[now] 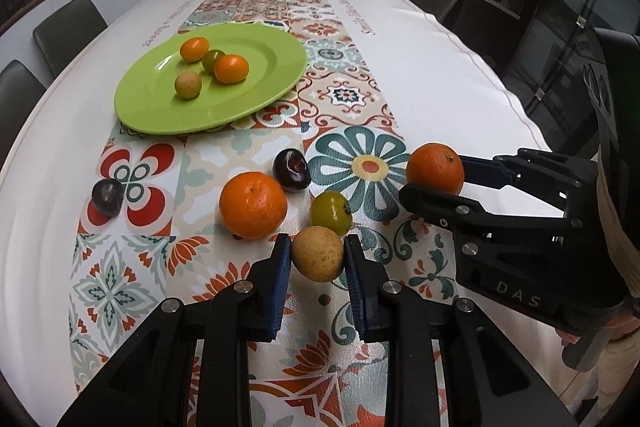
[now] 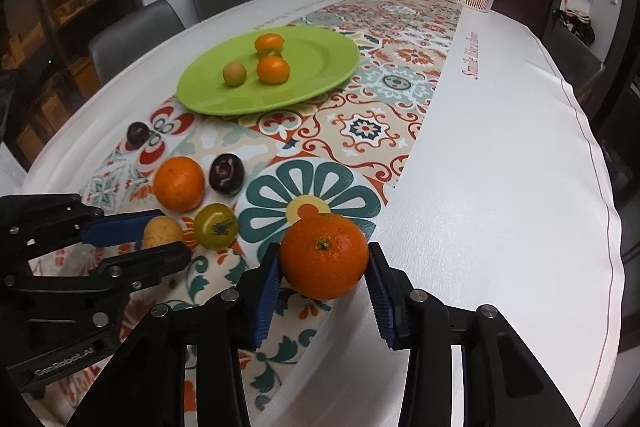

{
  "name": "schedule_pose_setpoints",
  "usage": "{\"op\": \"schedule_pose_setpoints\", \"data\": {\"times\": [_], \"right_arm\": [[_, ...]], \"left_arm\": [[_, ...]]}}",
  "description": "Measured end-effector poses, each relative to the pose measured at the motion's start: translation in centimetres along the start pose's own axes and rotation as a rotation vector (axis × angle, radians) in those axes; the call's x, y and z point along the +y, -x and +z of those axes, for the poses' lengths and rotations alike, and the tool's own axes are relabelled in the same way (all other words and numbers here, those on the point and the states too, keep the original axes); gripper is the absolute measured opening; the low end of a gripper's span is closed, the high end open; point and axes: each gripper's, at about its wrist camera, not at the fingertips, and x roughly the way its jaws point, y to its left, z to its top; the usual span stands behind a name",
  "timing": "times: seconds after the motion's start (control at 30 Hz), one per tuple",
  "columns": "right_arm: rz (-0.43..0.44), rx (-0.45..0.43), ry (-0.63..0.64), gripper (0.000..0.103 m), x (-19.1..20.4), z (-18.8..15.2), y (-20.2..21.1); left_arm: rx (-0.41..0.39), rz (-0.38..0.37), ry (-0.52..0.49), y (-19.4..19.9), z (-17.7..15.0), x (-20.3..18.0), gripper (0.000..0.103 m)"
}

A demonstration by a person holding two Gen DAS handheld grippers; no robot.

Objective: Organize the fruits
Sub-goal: 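Move the left gripper to a brown fruit while the right gripper grasps a large mandarin, then close the left gripper on the brown round fruit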

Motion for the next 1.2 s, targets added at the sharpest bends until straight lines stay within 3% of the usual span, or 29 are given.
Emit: {"op": "schedule_pose_setpoints", "data": {"times": [0.73, 1.2], "right_arm": [[0.001, -0.134, 0.011, 0.042, 3.0, 1.7, 5.5], [-0.012, -0.207, -0.003, 0.042, 4.9, 4.7, 7.2]], "left_arm": [[-0.155, -0.016, 0.036, 6.3, 0.7, 1.8, 0.027], [-0.225, -0.015, 0.05, 8.4, 2.0, 4.5, 0.027]]}}
